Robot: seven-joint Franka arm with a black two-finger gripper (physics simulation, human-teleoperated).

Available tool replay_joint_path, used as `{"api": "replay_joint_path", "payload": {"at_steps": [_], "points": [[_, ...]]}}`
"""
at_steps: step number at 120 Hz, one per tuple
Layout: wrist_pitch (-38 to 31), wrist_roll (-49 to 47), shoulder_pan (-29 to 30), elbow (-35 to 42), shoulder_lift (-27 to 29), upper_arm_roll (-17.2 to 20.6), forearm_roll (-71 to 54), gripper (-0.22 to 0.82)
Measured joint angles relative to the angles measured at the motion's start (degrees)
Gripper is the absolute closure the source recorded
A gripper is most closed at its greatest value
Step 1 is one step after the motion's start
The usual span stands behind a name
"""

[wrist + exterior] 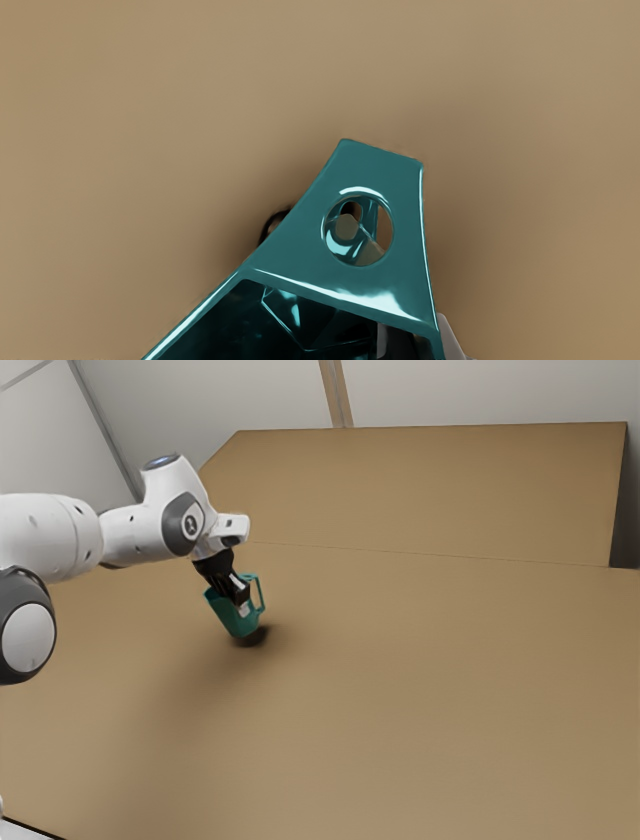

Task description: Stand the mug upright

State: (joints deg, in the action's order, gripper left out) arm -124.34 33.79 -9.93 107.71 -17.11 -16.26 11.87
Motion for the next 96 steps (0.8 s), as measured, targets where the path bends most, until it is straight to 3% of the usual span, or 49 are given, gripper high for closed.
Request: {"api": "replay_joint_path", "payload": {"at_steps": [25, 48, 68, 81, 96], "points": [[-1.6, -4.4, 0.0, 1.1, -0.9, 0.0, -0.9, 0.75], [-2.0, -7.5, 0.0, 1.2, -0.8, 0.0, -0.9, 0.35], [-1.4, -9.7, 0.0, 0.2, 0.8, 0.0, -1.3, 0.16], [3.9, -11.1, -0.1, -6.3, 4.2, 0.1, -4.0, 0.10], [15.2, -13.2, 0.2, -14.9, 10.3, 2.3, -7.5, 0.05]]}}
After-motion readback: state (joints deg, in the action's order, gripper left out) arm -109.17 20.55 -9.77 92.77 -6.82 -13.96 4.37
